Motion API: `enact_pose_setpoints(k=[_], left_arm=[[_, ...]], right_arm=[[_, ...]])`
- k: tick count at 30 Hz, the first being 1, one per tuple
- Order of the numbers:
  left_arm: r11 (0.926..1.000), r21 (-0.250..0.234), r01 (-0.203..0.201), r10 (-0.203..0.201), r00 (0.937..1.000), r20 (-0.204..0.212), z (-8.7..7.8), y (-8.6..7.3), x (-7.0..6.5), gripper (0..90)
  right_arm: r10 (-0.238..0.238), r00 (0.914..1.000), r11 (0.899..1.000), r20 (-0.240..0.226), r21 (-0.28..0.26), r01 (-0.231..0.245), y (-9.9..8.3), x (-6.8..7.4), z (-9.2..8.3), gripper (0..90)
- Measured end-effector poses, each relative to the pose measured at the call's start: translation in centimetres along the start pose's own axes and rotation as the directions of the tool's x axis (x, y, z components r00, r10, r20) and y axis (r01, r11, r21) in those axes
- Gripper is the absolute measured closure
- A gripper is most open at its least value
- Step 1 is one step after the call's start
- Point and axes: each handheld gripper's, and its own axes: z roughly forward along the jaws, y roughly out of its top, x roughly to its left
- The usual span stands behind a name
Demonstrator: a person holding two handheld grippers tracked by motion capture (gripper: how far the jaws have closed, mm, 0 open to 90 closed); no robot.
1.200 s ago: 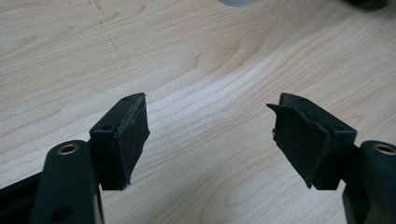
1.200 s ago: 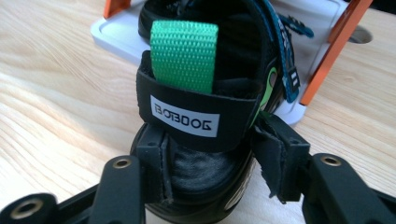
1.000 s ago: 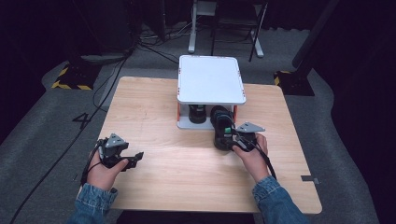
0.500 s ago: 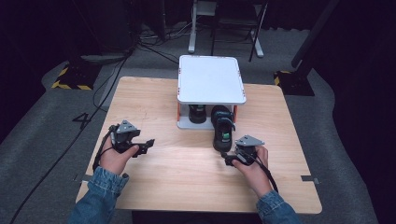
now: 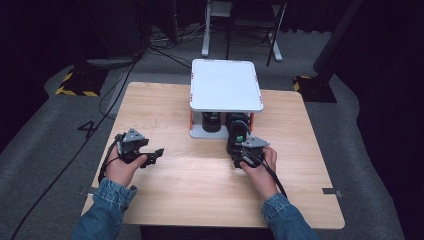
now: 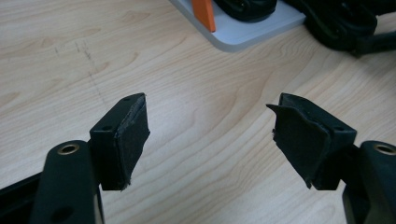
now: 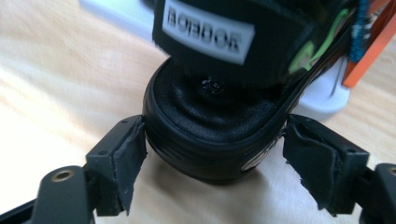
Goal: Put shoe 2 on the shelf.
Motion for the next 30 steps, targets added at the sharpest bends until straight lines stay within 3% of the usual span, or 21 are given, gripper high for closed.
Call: enact_pose_setpoints(k=[3, 5, 7, 16, 25, 30], left_arm=[[0.9999, 0.0, 0.015, -0.015, 0.9996, -0.022, -0.6, -0.6, 0.3, 26.9], [0.9997, 0.0, 0.024, -0.024, 0.9994, -0.027, -1.0, -1.0, 0.3, 26.9], [0.9996, 0.001, 0.027, -0.027, 0.999, -0.036, -1.4, -1.2, 0.4, 26.9], [0.9988, -0.004, 0.049, -0.049, 0.9969, -0.062, -2.8, -2.3, 1.0, 26.9], [0.9969, -0.008, 0.078, -0.079, 0.9931, -0.087, -4.2, -3.7, 1.6, 27.0], [0.9959, -0.009, 0.09, -0.09, 0.9919, -0.089, -4.6, -4.0, 1.6, 27.0]], right_arm=[[0.031, 0.9991, 0.999, -0.029, -0.022, -0.031, 1.1, -0.6, -0.1, 22.9], [-0.007, 0.9999, 0.999, 0.011, -0.047, 0.007, 1.8, -0.8, 0.2, 26.4], [-0.027, 0.9993, 0.999, 0.024, -0.036, 0.028, 2.3, -1.1, 1.1, 28.1], [-0.023, 0.9992, 0.998, 0.033, -0.061, 0.025, 3.8, -2.3, 3.8, 28.9], [-0.016, 0.997, 0.995, 0.076, -0.092, 0.023, 5.3, -3.0, 6.0, 29.7], [0.022, 0.9952, 0.992, 0.096, -0.123, -0.01, 5.3, -2.9, 6.6, 31.2]])
